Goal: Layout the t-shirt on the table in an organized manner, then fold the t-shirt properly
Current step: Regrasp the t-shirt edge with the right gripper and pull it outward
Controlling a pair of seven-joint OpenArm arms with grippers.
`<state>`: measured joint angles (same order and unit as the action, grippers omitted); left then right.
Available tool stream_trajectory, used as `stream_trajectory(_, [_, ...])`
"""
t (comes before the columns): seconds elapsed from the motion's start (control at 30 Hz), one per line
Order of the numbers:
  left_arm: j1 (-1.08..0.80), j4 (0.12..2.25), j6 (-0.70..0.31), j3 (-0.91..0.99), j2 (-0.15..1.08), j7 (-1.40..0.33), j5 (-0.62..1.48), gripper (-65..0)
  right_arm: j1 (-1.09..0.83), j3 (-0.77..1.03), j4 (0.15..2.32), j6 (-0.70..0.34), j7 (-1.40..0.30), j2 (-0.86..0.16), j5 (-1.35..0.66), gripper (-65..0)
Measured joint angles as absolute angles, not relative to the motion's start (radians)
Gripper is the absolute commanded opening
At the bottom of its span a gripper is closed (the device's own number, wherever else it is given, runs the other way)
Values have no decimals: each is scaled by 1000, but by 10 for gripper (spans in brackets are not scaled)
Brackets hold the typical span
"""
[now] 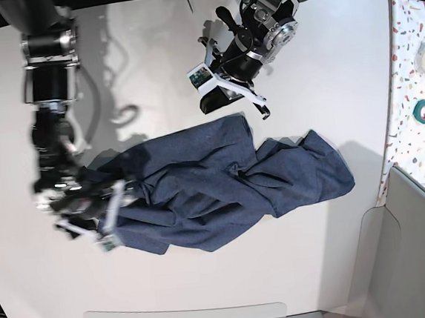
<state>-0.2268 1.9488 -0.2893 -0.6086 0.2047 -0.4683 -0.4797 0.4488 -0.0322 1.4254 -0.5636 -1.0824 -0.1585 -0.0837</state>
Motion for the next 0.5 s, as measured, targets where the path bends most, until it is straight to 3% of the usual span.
stream_trajectory(0.1, [-227,1949,-286,-609,197,-467,-484,-649,512,-158,1336,-567,-925,-78,81,-483])
stream_trajectory(0.17, [-231,1949,-289,-614,195,-467,-479,-649,574,-150,1253,-549,-888,-5,126,-650])
stream_trajectory(0.27, [-233,1949,-287,-612,200,-467,-480,-649,628,-87,1155,-465,-832,47,119,-650])
stream_trajectory(0.4, [-258,1949,-289,-606,206,-468,-484,-649,688,106,992,-220,-728,61,70,-650])
stream_trajectory(0.5, [-257,1949,-288,-607,204,-463,-479,-649,679,182,913,-127,-683,46,33,-650])
